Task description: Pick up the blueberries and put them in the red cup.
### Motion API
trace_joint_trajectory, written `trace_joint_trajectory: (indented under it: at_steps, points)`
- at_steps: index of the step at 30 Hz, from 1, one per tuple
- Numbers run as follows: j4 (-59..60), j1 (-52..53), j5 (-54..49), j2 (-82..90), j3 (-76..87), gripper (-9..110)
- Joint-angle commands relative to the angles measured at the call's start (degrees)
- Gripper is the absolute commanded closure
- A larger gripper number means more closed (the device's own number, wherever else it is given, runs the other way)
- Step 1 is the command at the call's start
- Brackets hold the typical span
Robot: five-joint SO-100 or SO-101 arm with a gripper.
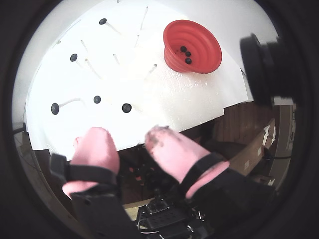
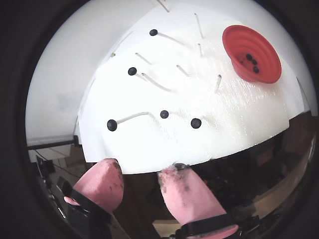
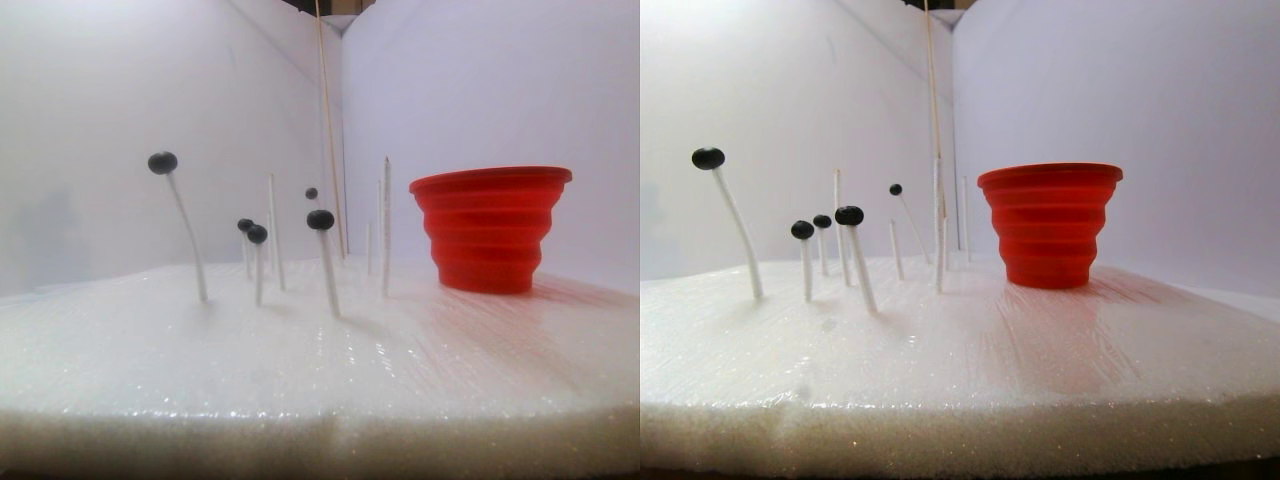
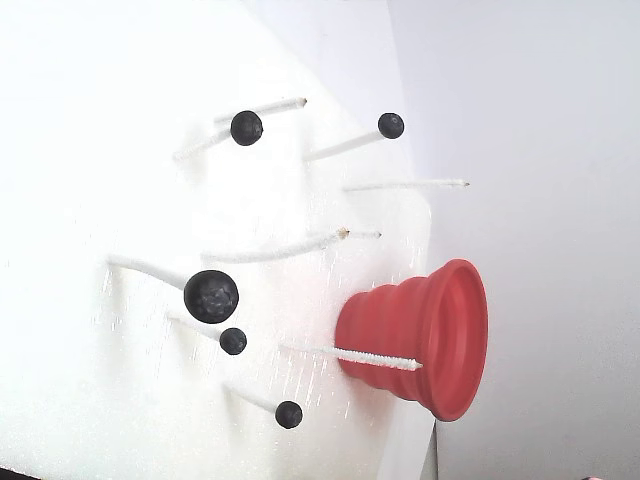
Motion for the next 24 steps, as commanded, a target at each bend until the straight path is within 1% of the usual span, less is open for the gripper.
trace_joint_trajectory:
  at_steps: [1,24]
  points:
    - [-2.72,0.88,-1.93,-1.76,-1.14,87]
    - [-10.20,1.49,-9.23,-12.92,3.78,87]
